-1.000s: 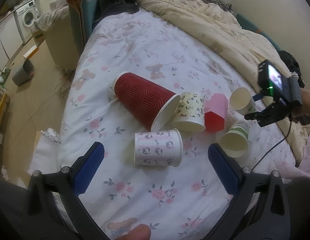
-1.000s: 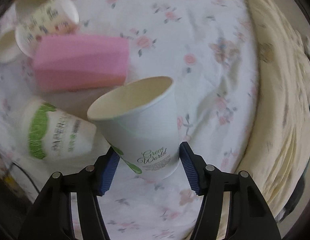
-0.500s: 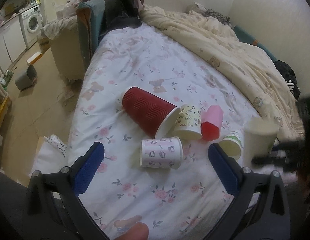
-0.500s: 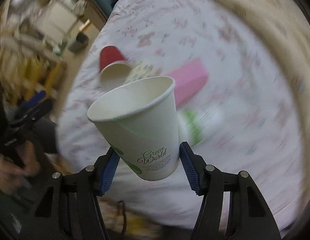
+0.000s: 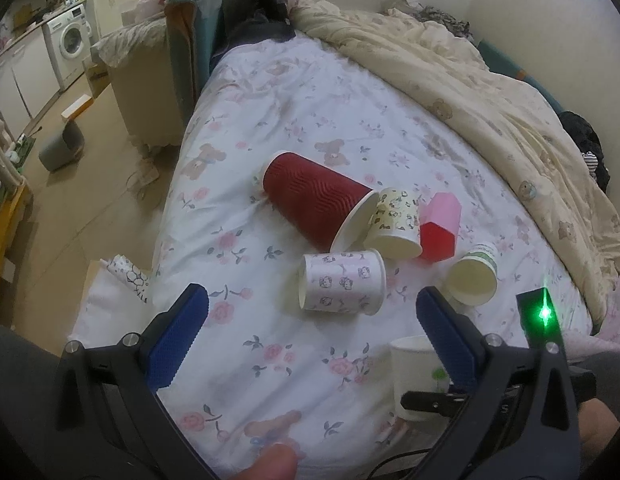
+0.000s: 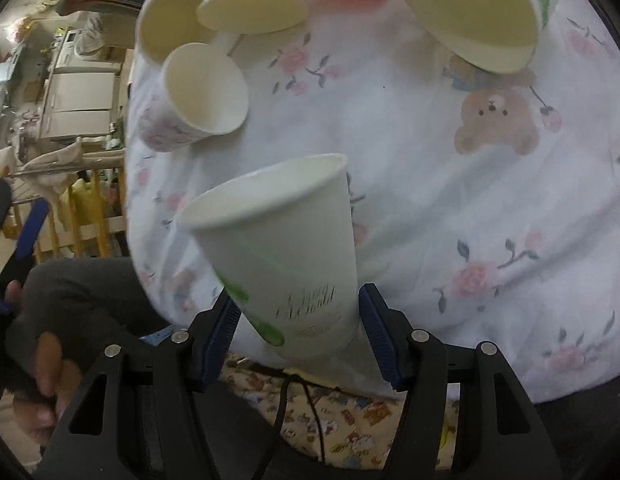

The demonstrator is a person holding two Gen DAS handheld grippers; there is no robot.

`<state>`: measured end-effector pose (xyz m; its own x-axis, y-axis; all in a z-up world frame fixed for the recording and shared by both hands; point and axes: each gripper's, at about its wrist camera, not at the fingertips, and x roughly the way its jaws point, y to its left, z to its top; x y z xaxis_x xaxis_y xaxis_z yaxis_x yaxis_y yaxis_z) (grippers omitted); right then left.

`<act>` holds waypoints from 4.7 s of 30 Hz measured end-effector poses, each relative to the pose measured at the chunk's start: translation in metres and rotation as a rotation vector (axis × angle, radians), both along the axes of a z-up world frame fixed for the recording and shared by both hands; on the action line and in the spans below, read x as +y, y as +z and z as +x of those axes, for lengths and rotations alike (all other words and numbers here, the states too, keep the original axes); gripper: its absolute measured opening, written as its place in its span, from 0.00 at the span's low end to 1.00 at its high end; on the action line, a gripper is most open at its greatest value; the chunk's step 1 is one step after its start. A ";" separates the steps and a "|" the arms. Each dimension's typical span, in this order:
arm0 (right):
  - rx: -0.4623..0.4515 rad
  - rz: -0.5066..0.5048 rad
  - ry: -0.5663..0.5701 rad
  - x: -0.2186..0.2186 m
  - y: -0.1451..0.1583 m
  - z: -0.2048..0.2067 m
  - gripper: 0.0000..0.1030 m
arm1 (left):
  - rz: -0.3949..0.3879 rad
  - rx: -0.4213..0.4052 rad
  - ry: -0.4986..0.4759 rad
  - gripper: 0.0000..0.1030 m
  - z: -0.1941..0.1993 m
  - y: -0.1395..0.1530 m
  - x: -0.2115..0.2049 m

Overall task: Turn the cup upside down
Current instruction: 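Lift the white cup off the bed with the right gripper, open end up, then carry the cup to the left gripper with the right gripper while the left gripper grasps it, then rotate the held white cup with the left gripper until its base faces up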

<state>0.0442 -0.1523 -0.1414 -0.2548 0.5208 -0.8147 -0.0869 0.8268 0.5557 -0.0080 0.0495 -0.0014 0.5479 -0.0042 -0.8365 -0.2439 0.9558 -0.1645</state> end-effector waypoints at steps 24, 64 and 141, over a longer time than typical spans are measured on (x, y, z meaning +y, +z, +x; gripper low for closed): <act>-0.283 -0.095 0.154 0.004 0.053 -0.016 0.91 | 0.015 0.032 -0.012 0.99 0.004 -0.010 -0.010; -0.898 -0.232 -0.170 -0.063 0.143 0.001 1.00 | -0.099 0.267 -0.131 0.94 0.014 -0.084 -0.079; -0.520 0.117 -0.053 -0.031 0.094 0.009 1.00 | -0.148 0.205 -0.456 0.53 -0.003 -0.036 -0.100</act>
